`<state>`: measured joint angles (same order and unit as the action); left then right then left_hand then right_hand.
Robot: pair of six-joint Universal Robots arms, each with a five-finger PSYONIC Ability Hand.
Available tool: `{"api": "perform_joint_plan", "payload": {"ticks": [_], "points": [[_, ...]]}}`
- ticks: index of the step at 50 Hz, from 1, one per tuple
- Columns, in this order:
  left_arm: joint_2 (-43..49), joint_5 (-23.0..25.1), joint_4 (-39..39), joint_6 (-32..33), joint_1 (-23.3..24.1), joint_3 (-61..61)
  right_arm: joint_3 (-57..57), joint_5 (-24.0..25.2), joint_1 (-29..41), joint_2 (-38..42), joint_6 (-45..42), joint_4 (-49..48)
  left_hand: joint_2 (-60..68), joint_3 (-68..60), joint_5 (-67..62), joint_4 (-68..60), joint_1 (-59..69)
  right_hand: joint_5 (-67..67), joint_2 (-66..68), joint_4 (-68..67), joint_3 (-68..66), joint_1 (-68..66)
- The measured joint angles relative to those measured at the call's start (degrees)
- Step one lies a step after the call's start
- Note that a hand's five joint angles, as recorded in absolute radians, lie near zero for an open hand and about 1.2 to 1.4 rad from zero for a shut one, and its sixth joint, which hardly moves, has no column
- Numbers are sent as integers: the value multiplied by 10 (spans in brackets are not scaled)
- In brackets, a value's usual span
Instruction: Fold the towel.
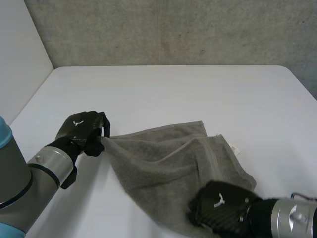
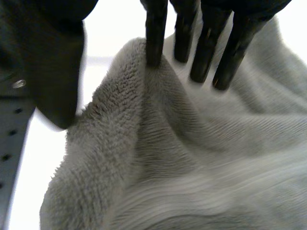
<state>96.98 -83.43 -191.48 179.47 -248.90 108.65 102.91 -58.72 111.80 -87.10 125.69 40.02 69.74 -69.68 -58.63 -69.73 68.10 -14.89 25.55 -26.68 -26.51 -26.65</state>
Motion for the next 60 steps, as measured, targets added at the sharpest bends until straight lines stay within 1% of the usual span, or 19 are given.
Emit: {"api": "perform_joint_plan", "payload": {"ticks": [1,3,9,11,14,19,24,28,34,39,46,47,48,49,50,51,53,57,60], "points": [[-1,0,0,0,0,1,-18,6,-4,2,6,-3,0,0,0,0,0,82,-81,81,80,79],[-1,1,-1,0,0,3,-51,11,-10,10,25,-14,0,0,0,0,0,114,-114,118,123,120],[1,1,-8,0,0,8,-163,5,-19,72,125,-62,0,0,0,0,0,114,-116,118,126,132],[2,0,-15,0,-1,11,-227,-9,-19,118,181,-80,0,0,0,0,0,114,-116,118,126,132],[2,0,-24,0,-5,13,-295,-32,-19,174,231,-90,0,0,0,0,0,104,-108,115,118,120],[1,0,-32,0,-11,13,-391,-74,-14,263,280,-93,0,0,0,0,0,46,-64,75,72,70],[-5,1,-32,0,-14,10,-457,-99,-5,337,300,-91,0,0,0,0,0,-43,31,-21,-23,-20],[-13,1,-32,1,-15,8,-517,-126,6,404,310,-88,0,0,0,0,0,-52,37,-27,-30,-30],[-20,1,-32,1,-14,7,-583,-164,18,477,313,-79,0,0,0,0,0,-59,37,-35,-38,-40],[-21,1,-32,0,-16,7,-613,-173,26,512,313,-67,0,0,0,0,0,-58,37,-35,-38,-40],[-20,1,-33,0,-28,4,-624,-173,33,534,312,-62,0,0,0,0,0,-64,49,-40,-44,-46],[-20,1,-34,0,-29,4,-625,-173,33,534,312,-62,0,0,0,0,0,-88,73,-64,-67,-76],[-19,1,-34,1,-32,2,-625,-173,34,535,311,-61,0,0,0,0,0,-189,179,-165,-167,-177],[-18,1,-34,1,-33,0,-625,-173,34,535,311,-61,0,0,0,0,0,-240,232,-216,-218,-219],[-16,1,-35,1,-35,-4,-626,-173,34,534,311,-62,0,0,0,0,0,-344,350,-322,-330,-334],[-15,1,-37,1,-36,-9,-629,-173,35,533,310,-62,0,0,0,0,0,-429,438,-411,-405,-422],[-10,1,-40,2,-37,-23,-641,-173,35,529,310,-63,0,0,0,0,0,-501,504,-487,-478,-494],[13,1,-49,8,-38,-77,-692,-174,34,517,311,-68,0,0,0,0,0,-510,511,-502,-491,-500],[43,0,-54,27,-37,-162,-781,-177,34,503,312,-86,0,0,0,0,0,-510,511,-502,-491,-500]]}}
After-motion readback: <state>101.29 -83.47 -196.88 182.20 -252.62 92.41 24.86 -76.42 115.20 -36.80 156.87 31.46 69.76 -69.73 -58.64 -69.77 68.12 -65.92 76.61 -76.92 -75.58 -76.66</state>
